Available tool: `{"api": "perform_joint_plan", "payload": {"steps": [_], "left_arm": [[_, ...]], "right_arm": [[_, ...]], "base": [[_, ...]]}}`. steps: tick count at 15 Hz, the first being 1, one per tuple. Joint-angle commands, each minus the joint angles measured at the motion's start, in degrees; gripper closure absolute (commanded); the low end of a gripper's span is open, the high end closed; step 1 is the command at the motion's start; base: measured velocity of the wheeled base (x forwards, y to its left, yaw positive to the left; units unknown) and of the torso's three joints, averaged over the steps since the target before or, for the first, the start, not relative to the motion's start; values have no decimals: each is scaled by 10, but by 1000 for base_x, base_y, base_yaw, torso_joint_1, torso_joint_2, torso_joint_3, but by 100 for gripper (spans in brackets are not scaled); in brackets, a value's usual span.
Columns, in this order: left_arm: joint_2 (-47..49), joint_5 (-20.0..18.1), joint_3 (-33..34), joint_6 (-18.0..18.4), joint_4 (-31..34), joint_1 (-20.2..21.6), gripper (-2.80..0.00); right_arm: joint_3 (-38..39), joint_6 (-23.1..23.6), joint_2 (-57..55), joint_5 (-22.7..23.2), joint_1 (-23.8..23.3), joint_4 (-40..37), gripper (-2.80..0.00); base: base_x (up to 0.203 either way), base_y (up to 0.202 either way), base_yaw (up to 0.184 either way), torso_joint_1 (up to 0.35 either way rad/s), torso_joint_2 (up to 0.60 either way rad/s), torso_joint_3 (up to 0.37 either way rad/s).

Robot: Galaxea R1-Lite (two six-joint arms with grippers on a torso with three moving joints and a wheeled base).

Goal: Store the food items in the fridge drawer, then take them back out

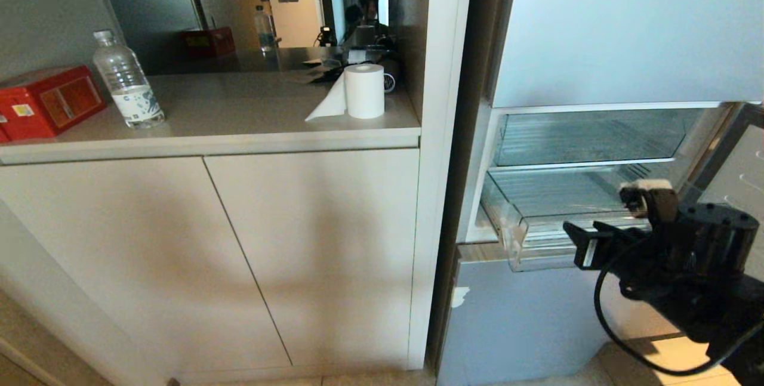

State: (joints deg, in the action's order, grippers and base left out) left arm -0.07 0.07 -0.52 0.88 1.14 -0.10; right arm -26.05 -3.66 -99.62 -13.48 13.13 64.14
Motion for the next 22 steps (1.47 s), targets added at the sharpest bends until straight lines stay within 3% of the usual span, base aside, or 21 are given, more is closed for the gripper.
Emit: {"api": "perform_joint_plan", "payload": {"steps": [1, 4, 8, 12, 16, 22], "left_arm": [[1, 0, 0, 0, 0, 0, 0], [1, 0, 0, 0, 0, 0, 0], [1, 0, 0, 0, 0, 0, 0], [1, 0, 0, 0, 0, 0, 0], [1, 0, 0, 0, 0, 0, 0], [1, 0, 0, 0, 0, 0, 0]], "right_arm": [[-142, 1, 35, 3, -35, -210, 0], [-304, 1, -9, 35, -64, -401, 0], [-418, -2, -146, 60, -92, -466, 0], [-430, -11, -184, 169, -130, -461, 0], [-451, -7, -222, 196, -151, -418, 0], [-463, -18, -164, 193, -153, -598, 0]], "base": [[0, 0, 0, 0, 0, 0], [0, 0, 0, 0, 0, 0], [0, 0, 0, 0, 0, 0], [0, 0, 0, 0, 0, 0], [0, 0, 0, 0, 0, 0], [0, 0, 0, 0, 0, 0]]}}
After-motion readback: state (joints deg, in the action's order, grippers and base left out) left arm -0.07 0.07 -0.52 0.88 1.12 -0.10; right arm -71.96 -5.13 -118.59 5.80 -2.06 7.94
